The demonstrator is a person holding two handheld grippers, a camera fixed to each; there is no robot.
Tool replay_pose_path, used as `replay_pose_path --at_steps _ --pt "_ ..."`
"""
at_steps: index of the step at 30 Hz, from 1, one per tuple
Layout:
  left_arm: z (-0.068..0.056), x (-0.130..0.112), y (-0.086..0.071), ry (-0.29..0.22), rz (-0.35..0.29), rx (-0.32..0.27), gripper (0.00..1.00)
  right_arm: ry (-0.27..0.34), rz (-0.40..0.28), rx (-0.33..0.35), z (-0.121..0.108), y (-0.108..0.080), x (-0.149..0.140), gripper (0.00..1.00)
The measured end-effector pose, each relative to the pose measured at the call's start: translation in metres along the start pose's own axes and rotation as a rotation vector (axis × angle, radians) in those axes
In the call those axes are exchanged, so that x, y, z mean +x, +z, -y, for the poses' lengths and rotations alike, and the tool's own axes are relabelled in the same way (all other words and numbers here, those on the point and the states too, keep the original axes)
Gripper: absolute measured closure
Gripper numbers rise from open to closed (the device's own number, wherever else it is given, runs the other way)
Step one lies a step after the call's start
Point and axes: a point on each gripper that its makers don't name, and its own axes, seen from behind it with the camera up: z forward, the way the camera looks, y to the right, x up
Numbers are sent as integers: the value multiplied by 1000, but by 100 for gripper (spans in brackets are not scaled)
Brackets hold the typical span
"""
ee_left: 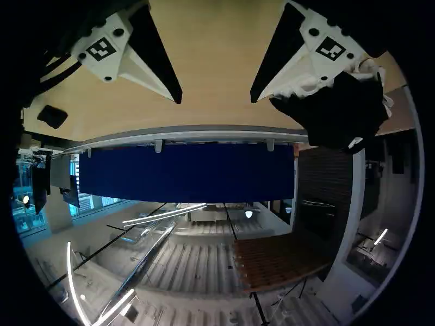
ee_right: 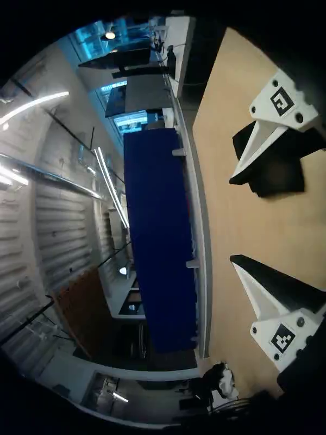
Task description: Fold towel
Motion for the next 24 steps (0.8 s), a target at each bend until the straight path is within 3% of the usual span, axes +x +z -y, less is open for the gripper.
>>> replay_pose_path --at_steps 24 --pt "-1 -1 -1 0 0 0 7 -104 -9 -2 5 -2 -5 0"
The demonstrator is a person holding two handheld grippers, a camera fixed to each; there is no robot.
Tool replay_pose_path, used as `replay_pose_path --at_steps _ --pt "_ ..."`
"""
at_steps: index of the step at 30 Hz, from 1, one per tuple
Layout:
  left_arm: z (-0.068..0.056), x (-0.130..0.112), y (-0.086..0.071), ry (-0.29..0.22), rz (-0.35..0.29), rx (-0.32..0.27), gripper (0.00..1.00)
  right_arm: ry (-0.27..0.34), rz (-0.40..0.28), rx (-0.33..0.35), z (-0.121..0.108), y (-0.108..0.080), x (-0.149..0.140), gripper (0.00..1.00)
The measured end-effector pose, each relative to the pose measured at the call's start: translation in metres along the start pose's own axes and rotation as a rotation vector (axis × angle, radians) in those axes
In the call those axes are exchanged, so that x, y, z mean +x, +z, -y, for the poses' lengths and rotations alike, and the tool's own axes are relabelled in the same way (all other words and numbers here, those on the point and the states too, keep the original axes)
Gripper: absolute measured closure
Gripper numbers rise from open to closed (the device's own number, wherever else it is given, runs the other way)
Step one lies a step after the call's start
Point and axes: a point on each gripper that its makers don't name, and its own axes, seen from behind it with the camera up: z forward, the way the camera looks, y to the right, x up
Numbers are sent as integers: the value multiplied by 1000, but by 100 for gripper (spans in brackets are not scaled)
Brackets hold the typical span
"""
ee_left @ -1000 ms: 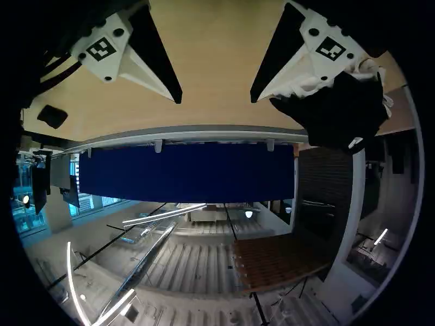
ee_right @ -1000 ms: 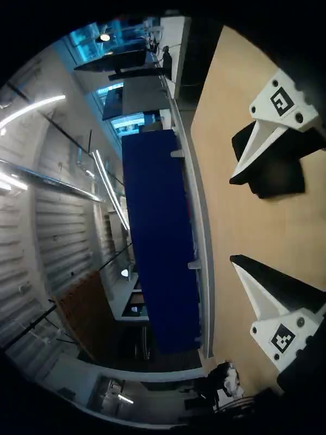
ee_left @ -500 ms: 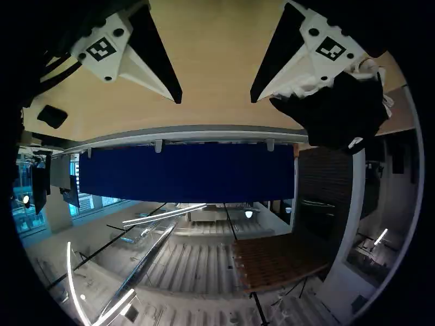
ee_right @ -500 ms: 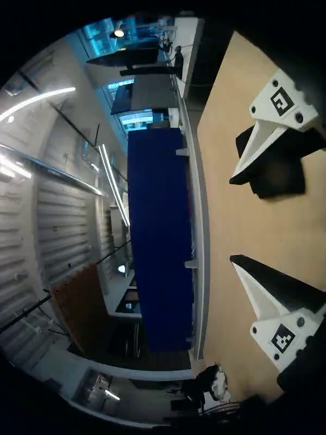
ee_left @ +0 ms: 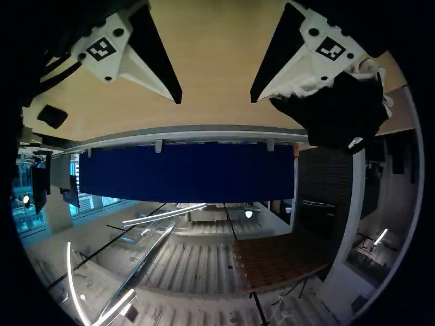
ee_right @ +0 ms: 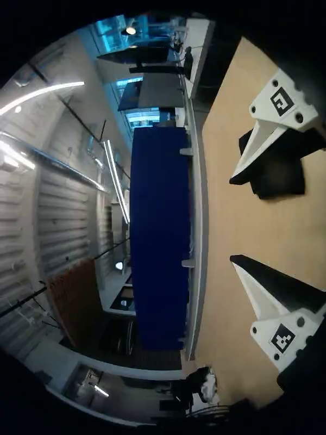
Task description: Fold towel
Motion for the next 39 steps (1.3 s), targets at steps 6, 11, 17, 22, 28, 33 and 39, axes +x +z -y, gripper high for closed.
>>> replay_pose_path --at_steps 6,11,17,22,28,33,39 --pt "0 0 0 0 0 0 7 -4 0 -16 -4 1 1 0" --pt "0 0 -1 0 0 0 7 -5 0 -16 -4 0 0 0" --pt "0 0 0 0 0 0 7 -6 1 -16 -4 0 -1 0" --pt "0 1 0 0 0 0 7 -6 1 -16 -4 0 0 0" --pt "0 1 0 0 0 0 7 -6 1 -16 -4 0 0 0" --pt "-1 1 0 0 0 0 7 -7 1 -16 -5 0 0 0" --pt "-1 1 -1 0 0 0 7 -6 1 -16 -4 0 0 0"
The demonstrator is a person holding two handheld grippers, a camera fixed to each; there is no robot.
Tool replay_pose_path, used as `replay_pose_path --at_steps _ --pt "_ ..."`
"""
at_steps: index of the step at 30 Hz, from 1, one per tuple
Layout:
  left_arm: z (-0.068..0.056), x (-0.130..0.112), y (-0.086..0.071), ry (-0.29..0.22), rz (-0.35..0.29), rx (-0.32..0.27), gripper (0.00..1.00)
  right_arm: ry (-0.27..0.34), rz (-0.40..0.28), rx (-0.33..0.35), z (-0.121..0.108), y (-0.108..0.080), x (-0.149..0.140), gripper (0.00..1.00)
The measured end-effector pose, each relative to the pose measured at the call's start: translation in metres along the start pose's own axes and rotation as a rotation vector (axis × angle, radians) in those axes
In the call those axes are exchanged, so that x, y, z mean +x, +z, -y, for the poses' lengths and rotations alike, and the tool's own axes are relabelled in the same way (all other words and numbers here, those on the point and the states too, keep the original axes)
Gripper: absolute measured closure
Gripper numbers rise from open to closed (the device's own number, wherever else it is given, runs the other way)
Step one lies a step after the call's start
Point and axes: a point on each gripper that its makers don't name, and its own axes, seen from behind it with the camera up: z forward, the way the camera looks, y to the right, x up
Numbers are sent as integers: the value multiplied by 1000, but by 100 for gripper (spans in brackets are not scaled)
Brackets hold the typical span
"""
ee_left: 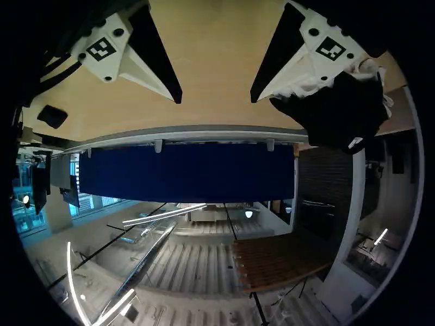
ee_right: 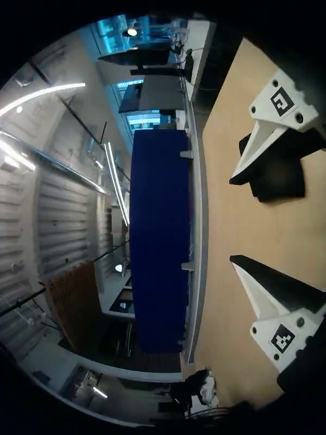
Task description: Fold towel
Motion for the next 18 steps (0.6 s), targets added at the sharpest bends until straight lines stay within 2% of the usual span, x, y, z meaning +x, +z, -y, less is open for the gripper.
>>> replay_pose_path --at_steps 18 --pt "1 1 -1 -1 0 0 7 0 0 0 0 1 0 0"
